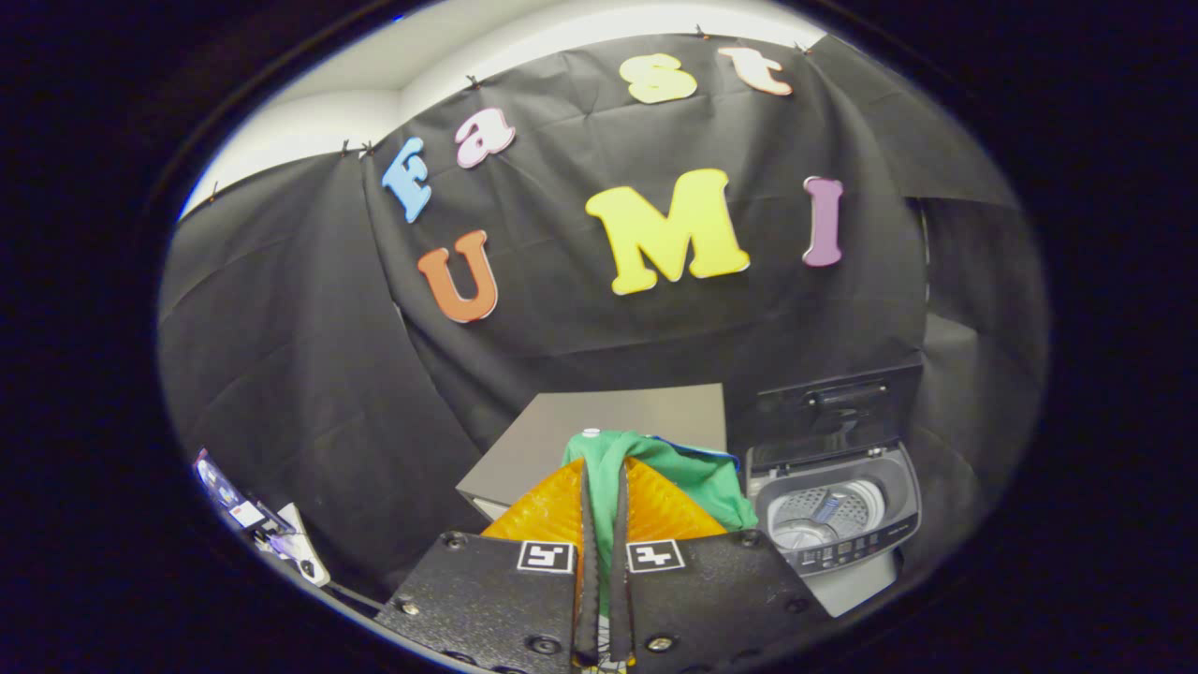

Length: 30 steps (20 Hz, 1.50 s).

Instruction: Put the clothes into the washing machine and then close the washing machine lid.

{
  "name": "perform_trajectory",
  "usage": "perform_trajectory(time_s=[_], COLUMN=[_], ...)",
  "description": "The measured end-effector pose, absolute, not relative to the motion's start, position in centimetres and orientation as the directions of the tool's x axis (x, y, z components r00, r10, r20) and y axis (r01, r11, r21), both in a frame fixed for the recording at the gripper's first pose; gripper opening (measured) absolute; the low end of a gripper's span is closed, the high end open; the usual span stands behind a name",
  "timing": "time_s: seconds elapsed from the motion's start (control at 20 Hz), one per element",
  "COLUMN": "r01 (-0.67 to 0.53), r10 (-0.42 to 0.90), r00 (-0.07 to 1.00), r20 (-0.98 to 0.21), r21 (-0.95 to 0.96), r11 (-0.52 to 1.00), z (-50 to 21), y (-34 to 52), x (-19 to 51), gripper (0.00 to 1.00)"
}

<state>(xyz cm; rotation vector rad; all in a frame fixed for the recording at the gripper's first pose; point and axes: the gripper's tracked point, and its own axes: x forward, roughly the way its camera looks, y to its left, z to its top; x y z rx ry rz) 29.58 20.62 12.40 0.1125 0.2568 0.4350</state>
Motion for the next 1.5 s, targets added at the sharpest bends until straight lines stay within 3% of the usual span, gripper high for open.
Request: perform_trajectory(time_s=[0.4,0.75,1.15,1.5], r01=[-0.326,-0.309,-0.343,-0.337], r10=[0.343,0.321,0.364,0.349], r00=[0.930,0.937,0.883,0.826], r20=[-0.128,-0.137,-0.297,-0.443], r21=[0.140,0.102,0.122,0.109], r11=[0.935,0.945,0.931,0.935], z=[18.6,19.3,10.5,0.4], y=[9.7,0.3,-4.8,-5.5], x=[27.9,35.9,49.7,57.3], gripper=[0.08,0.08,0.08,0.08])
